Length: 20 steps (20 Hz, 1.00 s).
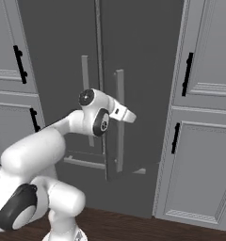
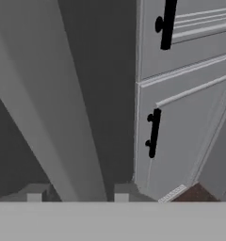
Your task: Grab a lemon wedge from the fridge and one ice cube from the ice bowl, and put them in the glass of lemonade.
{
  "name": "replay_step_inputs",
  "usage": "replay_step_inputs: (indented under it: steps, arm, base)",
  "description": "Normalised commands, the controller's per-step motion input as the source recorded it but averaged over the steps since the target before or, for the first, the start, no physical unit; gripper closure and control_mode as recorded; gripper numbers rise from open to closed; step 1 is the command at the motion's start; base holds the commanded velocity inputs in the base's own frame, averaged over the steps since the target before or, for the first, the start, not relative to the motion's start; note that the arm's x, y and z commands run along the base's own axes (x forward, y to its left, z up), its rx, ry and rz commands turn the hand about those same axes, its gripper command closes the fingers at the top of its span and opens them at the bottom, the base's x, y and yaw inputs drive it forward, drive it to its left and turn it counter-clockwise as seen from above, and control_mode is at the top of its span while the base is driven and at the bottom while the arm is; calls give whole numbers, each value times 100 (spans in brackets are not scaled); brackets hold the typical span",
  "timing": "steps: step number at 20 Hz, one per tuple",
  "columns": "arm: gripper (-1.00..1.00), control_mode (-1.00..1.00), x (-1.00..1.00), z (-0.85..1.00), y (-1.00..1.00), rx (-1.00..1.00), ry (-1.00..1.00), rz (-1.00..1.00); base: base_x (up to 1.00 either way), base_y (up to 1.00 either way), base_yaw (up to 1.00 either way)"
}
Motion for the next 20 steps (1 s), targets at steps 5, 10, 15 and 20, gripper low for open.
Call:
replay_step_inputs:
  steps: [5,10,15,20]
  arm:
    - [100,-100,-72,13,-99,12,0,-28]
    - [100,-100,-50,22,-67,5,5,-21]
    - [-100,-100,-25,13,-36,0,11,-19]
    - [-100,-100,-88,76,16,0,0,-1]
  base:
    - [0,0,0]
    - [0,0,0]
    - [0,0,0]
    - [0,0,0]
